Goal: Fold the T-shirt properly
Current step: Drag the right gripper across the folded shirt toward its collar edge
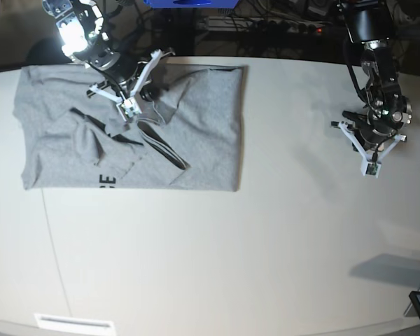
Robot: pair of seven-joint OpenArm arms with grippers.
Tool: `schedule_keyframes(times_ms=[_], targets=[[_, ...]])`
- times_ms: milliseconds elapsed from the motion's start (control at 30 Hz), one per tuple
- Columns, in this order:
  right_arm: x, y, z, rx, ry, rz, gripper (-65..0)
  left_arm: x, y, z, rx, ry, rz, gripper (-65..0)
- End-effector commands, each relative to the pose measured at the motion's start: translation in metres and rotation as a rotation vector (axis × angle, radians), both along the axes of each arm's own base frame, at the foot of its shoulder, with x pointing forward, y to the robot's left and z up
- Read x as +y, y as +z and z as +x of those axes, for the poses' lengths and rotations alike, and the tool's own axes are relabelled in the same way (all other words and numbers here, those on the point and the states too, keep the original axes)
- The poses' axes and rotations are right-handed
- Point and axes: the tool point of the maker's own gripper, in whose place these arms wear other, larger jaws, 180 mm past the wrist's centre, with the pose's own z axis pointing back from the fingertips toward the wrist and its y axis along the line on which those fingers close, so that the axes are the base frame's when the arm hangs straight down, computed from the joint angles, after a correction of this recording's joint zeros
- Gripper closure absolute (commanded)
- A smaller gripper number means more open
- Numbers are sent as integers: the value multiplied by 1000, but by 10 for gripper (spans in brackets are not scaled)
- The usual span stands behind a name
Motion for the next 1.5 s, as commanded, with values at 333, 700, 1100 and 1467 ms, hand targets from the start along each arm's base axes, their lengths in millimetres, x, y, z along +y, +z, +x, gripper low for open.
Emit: schedule_keyframes(times_ms=[333, 700, 1100, 1467], targets=[[-25, 12, 3, -87, -86, 9, 0, -29, -62, -43, 227, -93, -42, 0], [-21, 3, -17, -27, -85, 18, 0, -28, -59, -35, 212, -91, -40, 0], [-12, 0, -29, 14, -103, 43, 0, -30, -60, -35, 217, -99, -41, 0], [-37, -3, -25, 27, -255, -6, 0, -30, -59, -34, 217, -100, -41, 0]])
